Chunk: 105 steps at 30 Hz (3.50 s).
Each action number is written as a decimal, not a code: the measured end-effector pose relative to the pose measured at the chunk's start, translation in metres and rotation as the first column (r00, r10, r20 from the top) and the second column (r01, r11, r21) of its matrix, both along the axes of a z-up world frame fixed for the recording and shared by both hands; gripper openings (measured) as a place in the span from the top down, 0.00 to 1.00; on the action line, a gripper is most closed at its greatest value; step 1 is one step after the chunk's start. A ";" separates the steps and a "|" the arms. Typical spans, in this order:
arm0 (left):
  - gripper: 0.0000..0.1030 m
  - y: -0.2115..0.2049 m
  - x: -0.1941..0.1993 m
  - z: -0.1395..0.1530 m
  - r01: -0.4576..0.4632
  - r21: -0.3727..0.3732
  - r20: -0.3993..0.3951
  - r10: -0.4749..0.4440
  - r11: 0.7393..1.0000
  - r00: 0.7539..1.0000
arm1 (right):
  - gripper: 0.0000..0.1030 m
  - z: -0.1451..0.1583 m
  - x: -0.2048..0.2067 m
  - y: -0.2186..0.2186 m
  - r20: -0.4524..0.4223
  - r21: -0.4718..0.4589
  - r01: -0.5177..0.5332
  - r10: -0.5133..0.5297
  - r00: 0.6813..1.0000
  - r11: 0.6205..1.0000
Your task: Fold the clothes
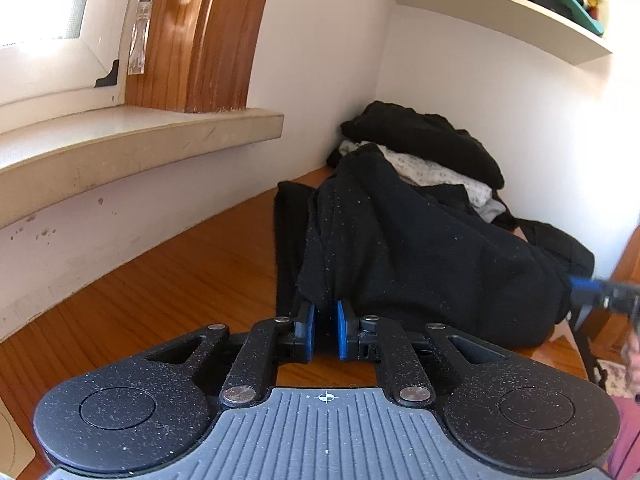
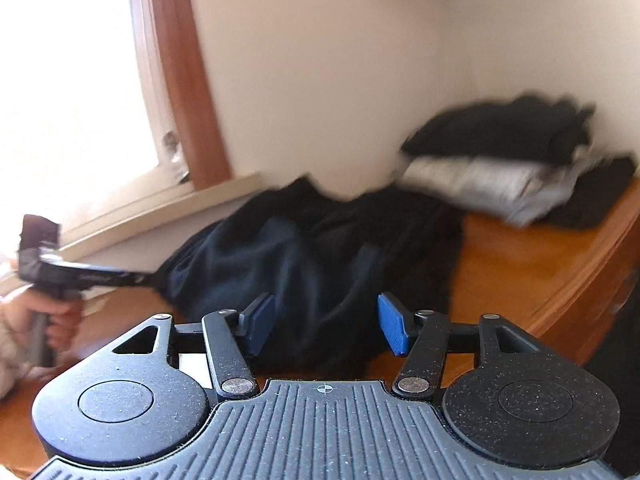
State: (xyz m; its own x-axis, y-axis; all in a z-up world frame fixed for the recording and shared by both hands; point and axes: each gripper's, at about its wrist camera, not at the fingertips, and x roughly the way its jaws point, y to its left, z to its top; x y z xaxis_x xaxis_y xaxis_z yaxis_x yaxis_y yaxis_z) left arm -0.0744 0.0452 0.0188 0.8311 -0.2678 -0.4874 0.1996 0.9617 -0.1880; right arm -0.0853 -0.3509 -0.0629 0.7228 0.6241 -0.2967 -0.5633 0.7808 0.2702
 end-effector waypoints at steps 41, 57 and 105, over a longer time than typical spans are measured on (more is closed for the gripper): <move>0.47 -0.055 0.145 0.046 0.020 0.171 -0.014 -0.018 0.985 1.000 | 0.44 0.028 0.181 0.028 -0.042 -0.194 -0.080 0.074 0.996 0.978; 0.87 -0.054 0.178 0.032 -0.096 0.050 0.071 0.092 0.994 0.993 | 0.75 0.020 0.196 0.010 0.057 -0.126 -0.028 0.035 0.998 0.992; 0.57 -0.091 0.194 0.001 -0.043 0.162 0.044 0.036 0.986 0.998 | 0.66 0.014 0.052 0.022 0.020 -0.172 -0.214 0.221 0.975 0.961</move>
State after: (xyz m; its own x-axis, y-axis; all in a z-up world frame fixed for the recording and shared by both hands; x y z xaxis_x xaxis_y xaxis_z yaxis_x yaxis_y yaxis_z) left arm 0.1200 -0.0453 0.0197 0.8595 -0.1543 -0.4873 0.1650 0.9861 -0.0212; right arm -0.0328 -0.3293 -0.0487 0.5881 0.7111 -0.3853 -0.7321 0.6706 0.1202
